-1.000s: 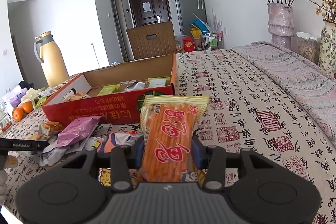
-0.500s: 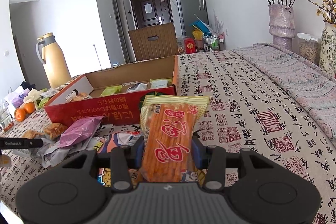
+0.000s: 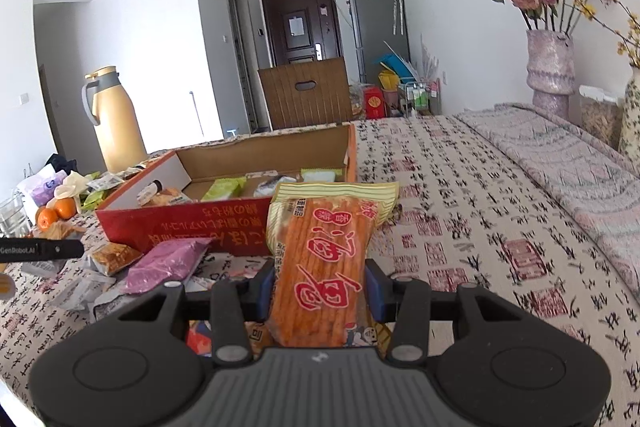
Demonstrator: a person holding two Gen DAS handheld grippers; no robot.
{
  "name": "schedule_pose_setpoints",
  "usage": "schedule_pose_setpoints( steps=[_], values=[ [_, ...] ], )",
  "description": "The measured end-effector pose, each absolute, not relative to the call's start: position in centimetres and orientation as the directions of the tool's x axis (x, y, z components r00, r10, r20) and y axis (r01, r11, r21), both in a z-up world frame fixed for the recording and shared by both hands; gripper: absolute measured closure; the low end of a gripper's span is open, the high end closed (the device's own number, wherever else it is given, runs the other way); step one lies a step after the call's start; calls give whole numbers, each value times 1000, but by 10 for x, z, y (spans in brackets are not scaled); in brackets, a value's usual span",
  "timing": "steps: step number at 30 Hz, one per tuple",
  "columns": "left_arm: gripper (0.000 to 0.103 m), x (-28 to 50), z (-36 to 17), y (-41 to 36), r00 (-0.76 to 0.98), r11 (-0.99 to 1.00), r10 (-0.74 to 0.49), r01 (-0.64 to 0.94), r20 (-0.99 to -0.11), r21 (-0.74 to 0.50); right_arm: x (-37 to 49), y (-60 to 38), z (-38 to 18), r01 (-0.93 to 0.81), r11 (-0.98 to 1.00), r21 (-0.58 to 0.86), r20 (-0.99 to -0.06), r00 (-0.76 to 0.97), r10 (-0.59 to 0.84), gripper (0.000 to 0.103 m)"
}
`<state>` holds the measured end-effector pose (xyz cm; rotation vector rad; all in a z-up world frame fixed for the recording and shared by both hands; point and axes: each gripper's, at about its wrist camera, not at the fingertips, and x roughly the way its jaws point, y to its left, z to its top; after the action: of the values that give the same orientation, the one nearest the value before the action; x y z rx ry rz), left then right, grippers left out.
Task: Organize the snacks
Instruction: 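Carry both packets into the box and open both tools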
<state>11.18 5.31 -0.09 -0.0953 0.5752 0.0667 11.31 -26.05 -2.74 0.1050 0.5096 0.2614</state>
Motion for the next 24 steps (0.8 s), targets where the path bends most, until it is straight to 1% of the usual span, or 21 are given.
schedule_pose_setpoints(
  steps=[13,24],
  values=[
    [59,139,33,22,892,997,-7,-29,-452,-71,149,-238,2,-290,946,145,-387,863,324,59],
    [59,184,49,9,904,997,6,-37,-428,-64,209,-208,22,-339,932,131,-356,861,363,59]
  ],
)
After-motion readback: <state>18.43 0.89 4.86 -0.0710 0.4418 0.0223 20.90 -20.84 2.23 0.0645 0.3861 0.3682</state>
